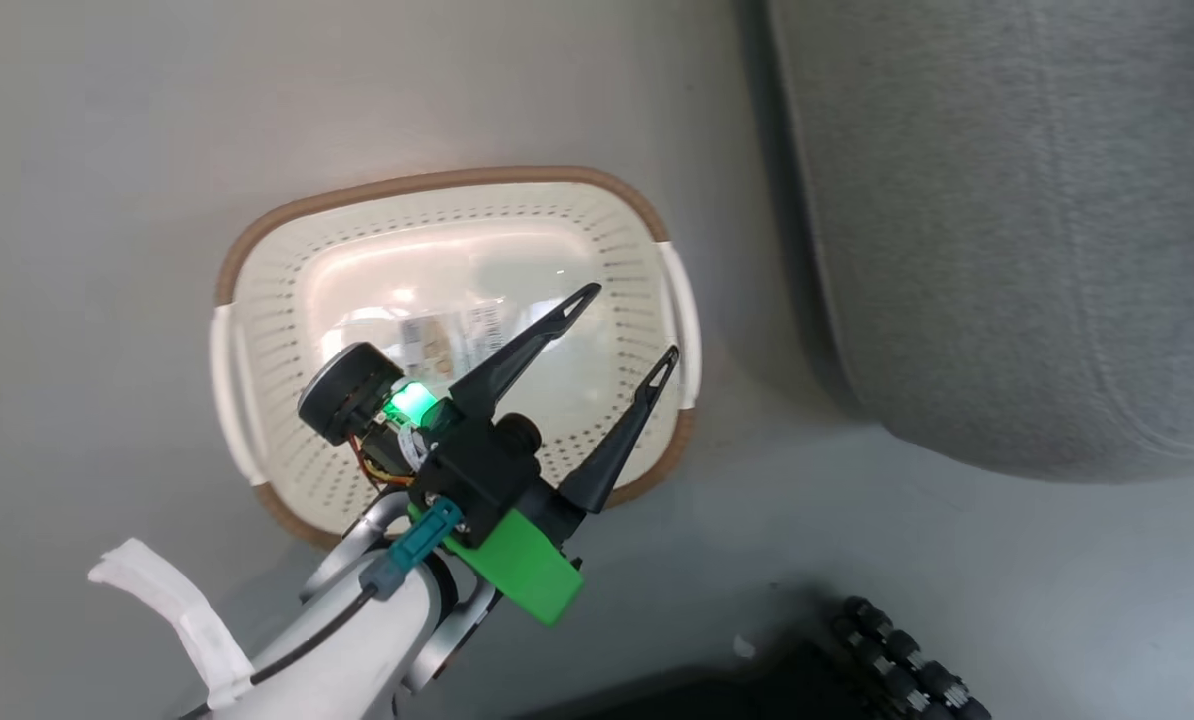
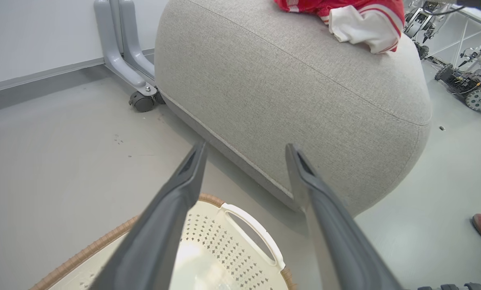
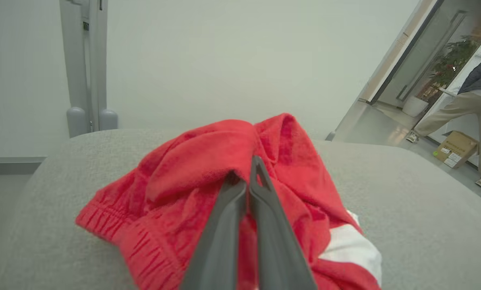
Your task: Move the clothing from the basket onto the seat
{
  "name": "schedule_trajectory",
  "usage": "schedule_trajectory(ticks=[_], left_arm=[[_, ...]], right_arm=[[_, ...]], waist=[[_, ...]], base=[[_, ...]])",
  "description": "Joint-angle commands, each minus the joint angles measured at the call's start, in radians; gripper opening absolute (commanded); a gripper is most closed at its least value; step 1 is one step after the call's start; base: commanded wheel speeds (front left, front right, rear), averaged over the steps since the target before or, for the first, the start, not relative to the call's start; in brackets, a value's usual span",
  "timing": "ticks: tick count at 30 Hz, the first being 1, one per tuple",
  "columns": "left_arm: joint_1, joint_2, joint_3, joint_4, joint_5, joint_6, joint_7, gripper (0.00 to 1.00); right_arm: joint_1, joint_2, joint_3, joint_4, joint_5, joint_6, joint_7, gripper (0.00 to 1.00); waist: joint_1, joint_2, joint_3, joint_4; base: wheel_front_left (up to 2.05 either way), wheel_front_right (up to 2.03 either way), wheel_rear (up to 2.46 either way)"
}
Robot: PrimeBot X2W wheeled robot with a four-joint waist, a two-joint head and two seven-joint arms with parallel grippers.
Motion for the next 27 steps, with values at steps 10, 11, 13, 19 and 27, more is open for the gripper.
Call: schedule_trajectory(ticks=[10, 11, 13, 19, 27], left_arm=[[0.018, -0.061, 0.012, 0.084, -0.057, 0.019, -0.064, 1.0], [0.024, -0.068, 0.015, 0.095, -0.063, 0.02, -0.073, 1.0], [0.038, -0.087, 0.025, 0.12, -0.09, 0.02, -0.095, 1.0], [0.102, -0.161, 0.1, 0.246, -0.189, 0.017, -0.156, 1.0], [0.299, -0.252, 0.395, 0.326, -0.177, 0.063, -0.163, 1.0]], right_arm=[[0.103, 0.044, -0.087, -0.051, -0.025, -0.001, -0.003, 1.0], [0.12, 0.053, -0.095, -0.072, -0.034, -0.001, -0.003, 1.0], [0.164, 0.09, -0.112, -0.099, -0.039, -0.001, -0.003, 1.0], [0.342, 0.156, -0.061, -0.152, -0.044, -0.001, -0.003, 1.0], [0.603, 0.254, 0.188, -0.142, 0.059, -0.001, -0.003, 1.0]], waist=[[-0.0002, 0.0, -0.12, 0.101], [-0.0002, 0.0, -0.144, 0.102], [-0.0002, 0.0, -0.2, 0.103], [-0.0002, 0.0, -0.405, 0.15], [-0.0002, 0.0, -0.632, 0.225]], base=[[0.0, 0.0, 0.0], [0.0, 0.0, 0.0], [0.0, 0.0, 0.0], [0.0, 0.0, 0.0], [0.0, 0.0, 0.0]])
